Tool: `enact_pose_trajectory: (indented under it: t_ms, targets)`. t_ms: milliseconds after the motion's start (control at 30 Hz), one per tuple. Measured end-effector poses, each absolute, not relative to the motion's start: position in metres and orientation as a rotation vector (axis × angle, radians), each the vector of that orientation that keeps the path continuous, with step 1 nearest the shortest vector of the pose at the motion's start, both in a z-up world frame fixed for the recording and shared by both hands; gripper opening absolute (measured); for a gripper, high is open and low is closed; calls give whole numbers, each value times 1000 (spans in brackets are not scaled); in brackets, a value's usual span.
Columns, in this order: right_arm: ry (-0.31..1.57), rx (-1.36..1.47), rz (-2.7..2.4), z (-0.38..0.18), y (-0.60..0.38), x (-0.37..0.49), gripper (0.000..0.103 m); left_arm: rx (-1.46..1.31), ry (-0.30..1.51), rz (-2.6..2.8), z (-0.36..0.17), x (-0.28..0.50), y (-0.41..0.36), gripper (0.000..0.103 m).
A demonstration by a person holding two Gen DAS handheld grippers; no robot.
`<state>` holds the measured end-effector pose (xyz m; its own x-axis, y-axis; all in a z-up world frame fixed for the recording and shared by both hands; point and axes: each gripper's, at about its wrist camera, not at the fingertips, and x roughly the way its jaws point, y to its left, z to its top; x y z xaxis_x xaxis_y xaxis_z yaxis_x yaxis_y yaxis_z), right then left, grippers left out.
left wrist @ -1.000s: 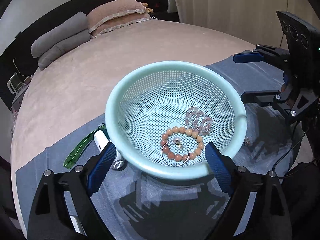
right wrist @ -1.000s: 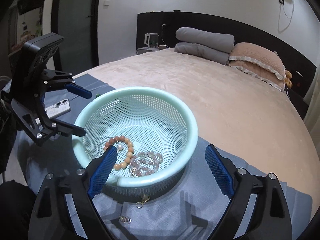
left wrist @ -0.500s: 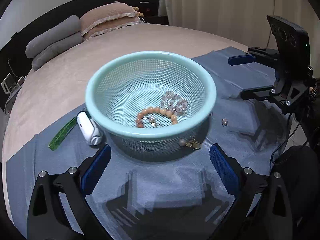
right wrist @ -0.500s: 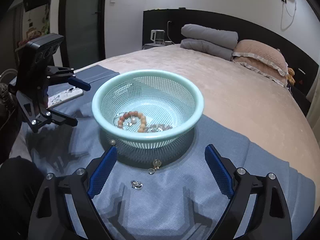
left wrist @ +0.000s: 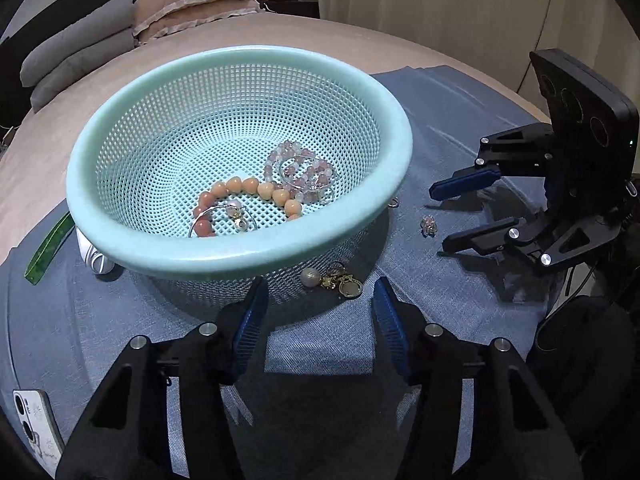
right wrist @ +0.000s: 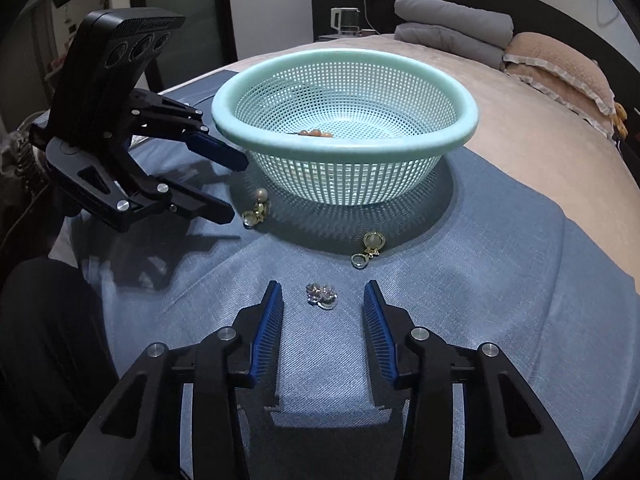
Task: Organize jewelry
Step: 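Grasp the silver stud earring with the right tool while the left tool grasps a gold earring, then lift the held earrings from the cloth with both tools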
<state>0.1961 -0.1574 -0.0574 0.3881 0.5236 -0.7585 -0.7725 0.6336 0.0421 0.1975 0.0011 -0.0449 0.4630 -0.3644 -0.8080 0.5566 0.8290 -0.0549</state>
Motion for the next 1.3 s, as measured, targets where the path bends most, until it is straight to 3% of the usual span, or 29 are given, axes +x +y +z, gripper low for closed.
enact_pose_trajectory:
  t_ms: [100, 233, 267, 433, 600, 667, 800, 867, 1300]
  targets:
    - [824, -327, 851, -60, -157, 198, 36, 176, 937, -558, -44, 205, 5, 53]
    - [830, -313, 864, -65, -156, 195, 16, 156, 939, -528, -49, 211, 7, 38]
    - [830, -315, 865, -66, -156, 195, 16, 154, 945, -529, -51, 213, 8, 35]
    - [832, -294, 868, -66, -159, 195, 15, 148, 950, -541, -56, 213, 4, 35]
    - [831, -297, 864, -67, -160, 193, 14, 127, 961, -534, -61, 214, 1, 24]
    - [833, -286, 864, -68, -162, 193, 14, 108, 957, -531, -62, 215, 2, 14]
    - [832, -274, 861, -68, -163, 192, 14, 52, 965, -531, -66, 218, 8, 13]
    - [823, -280, 858, -68, -164, 192, 14, 6, 971, -531, -67, 221, 14, 8]
    - [820, -246, 858, -72, -173, 190, 14, -28, 987, -487, -69, 208, 29, 4]
